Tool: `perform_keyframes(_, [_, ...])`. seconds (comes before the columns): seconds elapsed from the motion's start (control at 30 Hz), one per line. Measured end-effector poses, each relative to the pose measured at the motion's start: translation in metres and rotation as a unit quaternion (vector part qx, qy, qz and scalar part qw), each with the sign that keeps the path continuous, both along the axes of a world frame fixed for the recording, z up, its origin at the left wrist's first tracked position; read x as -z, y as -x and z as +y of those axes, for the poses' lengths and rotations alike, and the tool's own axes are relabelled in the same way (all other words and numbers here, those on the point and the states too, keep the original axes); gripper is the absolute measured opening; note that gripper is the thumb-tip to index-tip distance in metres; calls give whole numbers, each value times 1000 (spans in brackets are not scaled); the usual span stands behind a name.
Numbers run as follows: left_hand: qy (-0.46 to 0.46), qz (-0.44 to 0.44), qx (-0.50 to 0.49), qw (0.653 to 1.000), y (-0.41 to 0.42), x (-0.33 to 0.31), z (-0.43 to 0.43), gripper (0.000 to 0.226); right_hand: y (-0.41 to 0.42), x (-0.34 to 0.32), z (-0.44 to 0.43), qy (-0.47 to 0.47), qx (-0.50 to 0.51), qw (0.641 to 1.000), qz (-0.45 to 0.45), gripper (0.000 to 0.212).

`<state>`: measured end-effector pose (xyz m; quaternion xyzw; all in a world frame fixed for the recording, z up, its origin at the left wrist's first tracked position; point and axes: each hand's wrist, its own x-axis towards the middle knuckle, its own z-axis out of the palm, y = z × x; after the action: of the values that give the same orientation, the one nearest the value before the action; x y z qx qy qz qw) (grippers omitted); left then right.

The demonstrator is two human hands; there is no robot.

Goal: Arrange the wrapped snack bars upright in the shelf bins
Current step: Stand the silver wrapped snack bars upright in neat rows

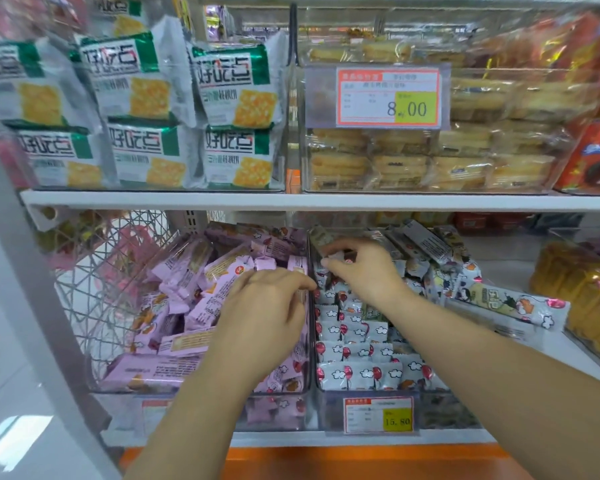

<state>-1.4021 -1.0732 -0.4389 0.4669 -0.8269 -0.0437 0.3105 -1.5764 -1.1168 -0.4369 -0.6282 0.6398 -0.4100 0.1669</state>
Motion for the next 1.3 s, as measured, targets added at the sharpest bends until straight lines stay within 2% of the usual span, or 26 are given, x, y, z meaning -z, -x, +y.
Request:
perform_keyframes(0.17, [6, -5, 12, 1000, 4, -2, 4, 27, 11, -22, 36, 67, 21, 997, -13, 13])
perform_keyframes(0.27, [-2, -24, 33, 999, 9, -4, 7, 28, 34, -34, 77, 81, 7, 996, -31, 21])
perform_keyframes(0.4, [-10, -42, 57, 997, 20, -4, 8, 26, 69, -35, 118, 79, 26, 996, -42, 20])
perform_keyframes(0.53, [-58, -84, 71, 992, 35, -14, 10, 26, 87, -34, 134, 68, 22, 996, -49, 28])
perform_keyframes(0.63, [-92, -126, 96, 983, 53, -23, 5, 26, 99, -39, 141, 93, 22, 994, -54, 31])
perform_keyframes(0.83, [-144, -219, 144, 954, 84, -21, -20, 25, 129, -43, 150, 136, 6, 982, -129, 29])
perform_keyframes(1.0, [-194, -242, 156, 938, 101, -19, -38, 27, 141, -30, 150, 126, -5, 977, -174, 31])
perform_keyframes(1.2, [-185, -365, 152, 900, 102, -11, -48, 28, 143, -30, 148, 120, -30, 988, -91, 32])
perform_keyframes(1.3, [-172, -365, 150, 903, 94, -7, -48, 27, 133, -34, 146, 108, -39, 992, -45, 36])
